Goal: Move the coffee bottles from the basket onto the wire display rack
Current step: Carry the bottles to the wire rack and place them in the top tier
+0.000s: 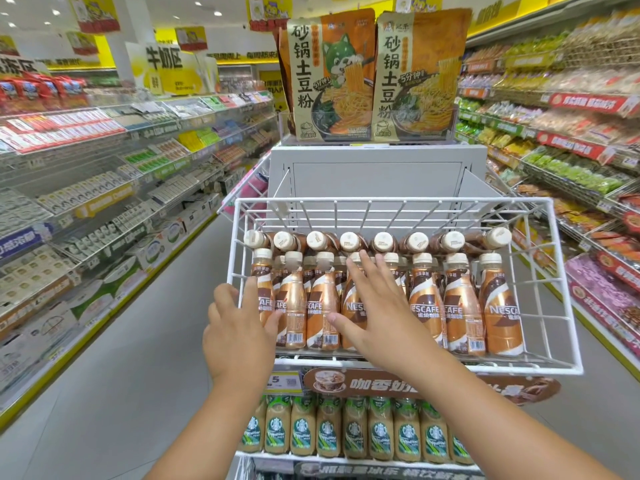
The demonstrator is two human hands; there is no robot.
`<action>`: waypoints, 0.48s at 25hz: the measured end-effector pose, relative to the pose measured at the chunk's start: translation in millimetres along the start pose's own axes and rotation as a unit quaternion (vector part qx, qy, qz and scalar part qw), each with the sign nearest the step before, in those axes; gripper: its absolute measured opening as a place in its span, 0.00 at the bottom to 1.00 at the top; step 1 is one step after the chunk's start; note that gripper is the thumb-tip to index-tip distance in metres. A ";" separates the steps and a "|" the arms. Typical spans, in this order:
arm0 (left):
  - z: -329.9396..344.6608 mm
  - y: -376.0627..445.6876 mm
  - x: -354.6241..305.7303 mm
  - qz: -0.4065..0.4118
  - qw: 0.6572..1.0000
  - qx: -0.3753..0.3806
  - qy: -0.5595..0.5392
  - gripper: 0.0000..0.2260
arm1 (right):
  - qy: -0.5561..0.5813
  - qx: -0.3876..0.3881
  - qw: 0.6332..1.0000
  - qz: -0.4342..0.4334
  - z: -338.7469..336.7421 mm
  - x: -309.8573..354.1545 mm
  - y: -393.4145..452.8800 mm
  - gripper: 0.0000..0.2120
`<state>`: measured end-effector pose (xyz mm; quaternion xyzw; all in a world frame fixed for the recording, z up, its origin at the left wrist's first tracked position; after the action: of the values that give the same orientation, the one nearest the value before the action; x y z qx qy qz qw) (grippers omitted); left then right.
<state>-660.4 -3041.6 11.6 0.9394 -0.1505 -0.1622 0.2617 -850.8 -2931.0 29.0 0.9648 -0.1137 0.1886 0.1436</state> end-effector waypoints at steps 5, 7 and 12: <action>5.8 0.9 1.8 0.019 0.999 0.015 0.043 0.21 | 0.009 0.006 1.000 -0.005 5.8 3.1 3.7 0.43; 7.0 -0.2 0.0 0.025 0.998 0.019 0.054 0.20 | 0.016 0.008 1.000 -0.005 7.5 3.3 4.3 0.43; 8.7 -0.8 -0.7 0.028 0.998 0.025 0.054 0.20 | 0.011 0.007 1.000 0.002 5.2 0.4 4.8 0.43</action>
<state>-664.2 -3044.5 4.2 0.9485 -0.1663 -0.1003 0.2502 -850.0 -2937.2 25.6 0.9635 -0.1129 0.2000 0.1379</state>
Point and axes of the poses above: each hand's wrist, its own y-axis towards the middle knuckle, its own z-axis out of the palm, x = y × z, the point moved 9 cm from there along y, towards the middle knuckle, and after that the axes turned 1 degree about x, right-handed, at the moved point
